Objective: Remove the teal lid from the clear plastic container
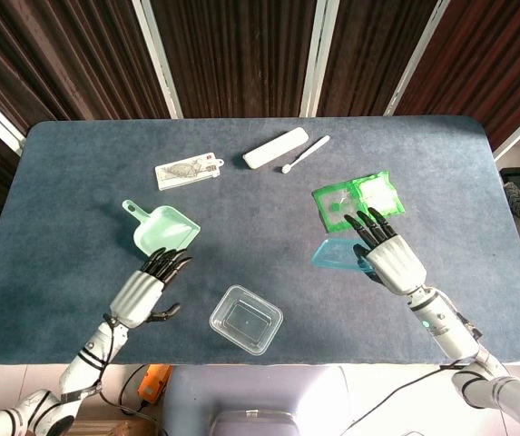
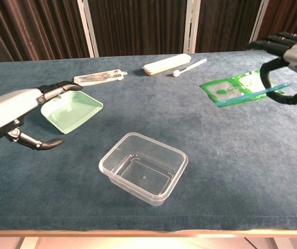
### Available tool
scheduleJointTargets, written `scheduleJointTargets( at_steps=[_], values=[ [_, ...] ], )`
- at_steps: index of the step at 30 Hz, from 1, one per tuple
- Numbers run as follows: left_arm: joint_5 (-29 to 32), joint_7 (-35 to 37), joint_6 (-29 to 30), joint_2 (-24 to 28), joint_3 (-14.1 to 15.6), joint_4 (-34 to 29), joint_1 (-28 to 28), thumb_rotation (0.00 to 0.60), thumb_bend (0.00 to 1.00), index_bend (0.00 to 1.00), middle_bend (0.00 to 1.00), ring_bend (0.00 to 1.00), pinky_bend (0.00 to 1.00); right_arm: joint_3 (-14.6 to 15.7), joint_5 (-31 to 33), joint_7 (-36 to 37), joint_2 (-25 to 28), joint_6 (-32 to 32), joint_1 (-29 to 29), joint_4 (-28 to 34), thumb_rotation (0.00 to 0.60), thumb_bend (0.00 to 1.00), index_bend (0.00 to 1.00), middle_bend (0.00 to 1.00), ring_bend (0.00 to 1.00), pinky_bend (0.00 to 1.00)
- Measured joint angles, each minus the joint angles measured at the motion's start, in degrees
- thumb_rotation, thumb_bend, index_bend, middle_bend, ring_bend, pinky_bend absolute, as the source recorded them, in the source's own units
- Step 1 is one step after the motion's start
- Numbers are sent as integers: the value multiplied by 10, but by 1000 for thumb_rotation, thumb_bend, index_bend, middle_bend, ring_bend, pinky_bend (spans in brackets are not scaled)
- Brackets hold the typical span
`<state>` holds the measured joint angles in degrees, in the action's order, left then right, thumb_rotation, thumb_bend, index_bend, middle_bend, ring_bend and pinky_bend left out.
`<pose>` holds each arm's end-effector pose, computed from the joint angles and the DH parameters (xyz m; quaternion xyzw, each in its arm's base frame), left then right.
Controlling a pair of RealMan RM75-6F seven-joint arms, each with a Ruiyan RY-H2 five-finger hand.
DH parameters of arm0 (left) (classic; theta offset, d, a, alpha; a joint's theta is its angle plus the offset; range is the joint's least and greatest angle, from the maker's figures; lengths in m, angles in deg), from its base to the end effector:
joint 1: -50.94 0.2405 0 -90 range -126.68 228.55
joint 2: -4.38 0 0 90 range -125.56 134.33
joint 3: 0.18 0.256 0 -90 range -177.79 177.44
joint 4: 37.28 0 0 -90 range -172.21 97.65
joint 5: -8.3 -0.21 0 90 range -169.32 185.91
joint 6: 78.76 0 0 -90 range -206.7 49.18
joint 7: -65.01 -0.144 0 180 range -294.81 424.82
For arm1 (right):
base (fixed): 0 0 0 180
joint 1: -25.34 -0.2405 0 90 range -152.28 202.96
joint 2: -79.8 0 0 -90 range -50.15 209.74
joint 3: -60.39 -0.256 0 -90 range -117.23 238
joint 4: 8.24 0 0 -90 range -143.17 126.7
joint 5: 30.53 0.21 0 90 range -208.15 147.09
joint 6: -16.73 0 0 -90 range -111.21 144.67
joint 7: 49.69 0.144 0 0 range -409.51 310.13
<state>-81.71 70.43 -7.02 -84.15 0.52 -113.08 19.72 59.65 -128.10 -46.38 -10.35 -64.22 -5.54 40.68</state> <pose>-0.2085 0.2827 -0.0002 -0.7258 -0.3603 -0.4649 0.3567 -0.2648 -0.3254 0.0536 0.7587 -0.1417 0.4186 0.4786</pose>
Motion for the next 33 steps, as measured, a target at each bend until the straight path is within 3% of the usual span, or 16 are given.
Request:
scheduleJointTargets(
  at_steps=[8, 16, 21, 26, 29, 33],
  values=[
    [46, 3, 2, 22, -10, 32, 36, 600, 290, 0, 0, 0, 0, 32, -3, 7, -40, 34, 11, -33, 600, 436, 201, 78, 0, 0],
    [44, 19, 10, 36, -12, 40, 51, 600, 291, 0, 0, 0, 0, 45, -6, -3, -1, 45, 17, 43, 600, 191, 12, 1, 0, 0],
    [46, 15, 4, 62, -4, 17, 58, 600, 290, 0, 0, 0, 0, 61, 4, -39, 64, 75, 27, 132, 600, 108, 0, 0, 0, 0],
    [72, -27, -10, 133, 10, -65, 79, 600, 298, 0, 0, 0, 0, 76, 30, -78, 155, 90, 51, 249, 600, 97, 0, 0, 0, 0],
    [85, -67, 12, 176, 17, -107, 111, 600, 315, 0, 0, 0, 0, 78, 60, -113, 220, 69, 86, 328, 600, 97, 0, 0, 0, 0],
    [90, -93, 82, 192, 23, -123, 164, 600, 324, 0, 0, 0, 0, 68, 125, -174, 271, -21, 160, 399, 600, 97, 0, 0, 0, 0]
  ],
)
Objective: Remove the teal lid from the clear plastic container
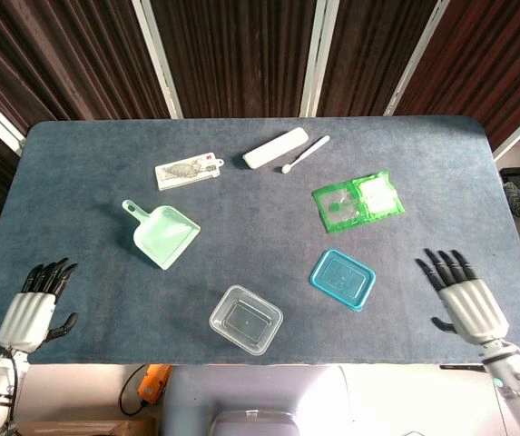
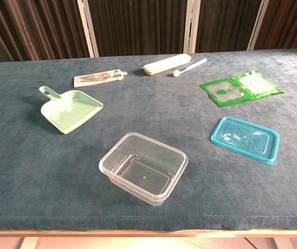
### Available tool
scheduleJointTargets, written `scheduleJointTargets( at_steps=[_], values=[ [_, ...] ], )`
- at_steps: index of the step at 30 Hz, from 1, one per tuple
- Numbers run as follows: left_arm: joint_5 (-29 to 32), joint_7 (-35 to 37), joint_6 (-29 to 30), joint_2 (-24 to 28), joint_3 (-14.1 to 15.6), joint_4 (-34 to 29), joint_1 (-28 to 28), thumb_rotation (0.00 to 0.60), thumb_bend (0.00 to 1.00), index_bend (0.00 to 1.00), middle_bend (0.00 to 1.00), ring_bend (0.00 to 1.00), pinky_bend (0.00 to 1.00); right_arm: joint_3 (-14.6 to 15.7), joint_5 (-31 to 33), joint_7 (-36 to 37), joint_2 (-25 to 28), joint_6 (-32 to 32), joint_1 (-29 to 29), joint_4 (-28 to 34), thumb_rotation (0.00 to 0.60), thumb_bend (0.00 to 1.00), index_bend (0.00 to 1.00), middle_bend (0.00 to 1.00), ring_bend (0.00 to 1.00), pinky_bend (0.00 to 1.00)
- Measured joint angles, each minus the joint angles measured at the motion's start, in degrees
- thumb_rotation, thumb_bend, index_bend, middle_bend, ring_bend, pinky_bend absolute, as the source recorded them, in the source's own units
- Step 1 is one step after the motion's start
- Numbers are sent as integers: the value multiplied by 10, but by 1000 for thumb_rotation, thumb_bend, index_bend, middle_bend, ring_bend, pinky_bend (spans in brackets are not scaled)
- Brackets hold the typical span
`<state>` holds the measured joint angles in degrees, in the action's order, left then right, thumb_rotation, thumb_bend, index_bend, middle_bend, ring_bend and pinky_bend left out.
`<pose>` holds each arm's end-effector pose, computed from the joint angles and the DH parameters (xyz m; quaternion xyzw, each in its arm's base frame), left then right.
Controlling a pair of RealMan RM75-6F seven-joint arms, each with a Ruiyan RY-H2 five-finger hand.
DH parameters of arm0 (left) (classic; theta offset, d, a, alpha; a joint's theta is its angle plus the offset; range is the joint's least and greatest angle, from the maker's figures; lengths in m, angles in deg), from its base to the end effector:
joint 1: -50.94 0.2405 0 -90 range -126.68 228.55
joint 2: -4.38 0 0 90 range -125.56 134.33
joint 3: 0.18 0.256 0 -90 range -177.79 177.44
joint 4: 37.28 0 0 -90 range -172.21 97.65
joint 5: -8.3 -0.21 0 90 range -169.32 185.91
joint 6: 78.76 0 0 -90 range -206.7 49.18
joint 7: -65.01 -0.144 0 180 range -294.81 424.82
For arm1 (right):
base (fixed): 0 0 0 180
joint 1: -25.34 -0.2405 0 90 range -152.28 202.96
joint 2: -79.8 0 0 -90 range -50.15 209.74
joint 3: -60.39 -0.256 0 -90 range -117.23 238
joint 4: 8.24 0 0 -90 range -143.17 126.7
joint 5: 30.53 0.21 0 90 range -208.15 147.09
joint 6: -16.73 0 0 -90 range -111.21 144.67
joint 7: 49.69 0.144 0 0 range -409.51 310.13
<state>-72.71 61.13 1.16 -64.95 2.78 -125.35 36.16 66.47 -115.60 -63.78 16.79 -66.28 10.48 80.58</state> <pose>-0.3085 0.2135 0.1158 -0.6512 -0.3879 -0.3484 0.5513 -0.3107 -0.2040 0.1496 0.7096 -0.2764 0.2805 0.5843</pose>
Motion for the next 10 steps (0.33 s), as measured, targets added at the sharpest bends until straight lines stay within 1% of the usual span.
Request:
scheduleJointTargets(
  at_steps=[1, 4, 6, 8, 10],
  values=[
    [-2, 2, 26, 1, 2, 1, 16, 600, 329, 0, 0, 0, 0, -4, 15, -9, 2, -24, 18, 10, 600, 97, 0, 0, 0, 0],
    [-19, 14, 76, 3, 8, 11, 47, 600, 340, 0, 0, 0, 0, -17, 58, -20, -1, -103, 82, 23, 600, 97, 0, 0, 0, 0],
    [-34, 20, 87, 4, 10, 15, 53, 600, 339, 0, 0, 0, 0, -24, 83, -14, -5, -135, 116, 23, 600, 98, 0, 0, 0, 0],
    [-46, 31, 94, 5, 11, 22, 59, 600, 339, 0, 0, 0, 0, -29, 92, -5, -5, -142, 127, 23, 600, 98, 0, 0, 0, 0],
    [-54, 38, 92, 5, 11, 26, 61, 600, 339, 0, 0, 0, 0, -34, 84, 6, -5, -139, 131, 22, 600, 98, 0, 0, 0, 0]
  ],
)
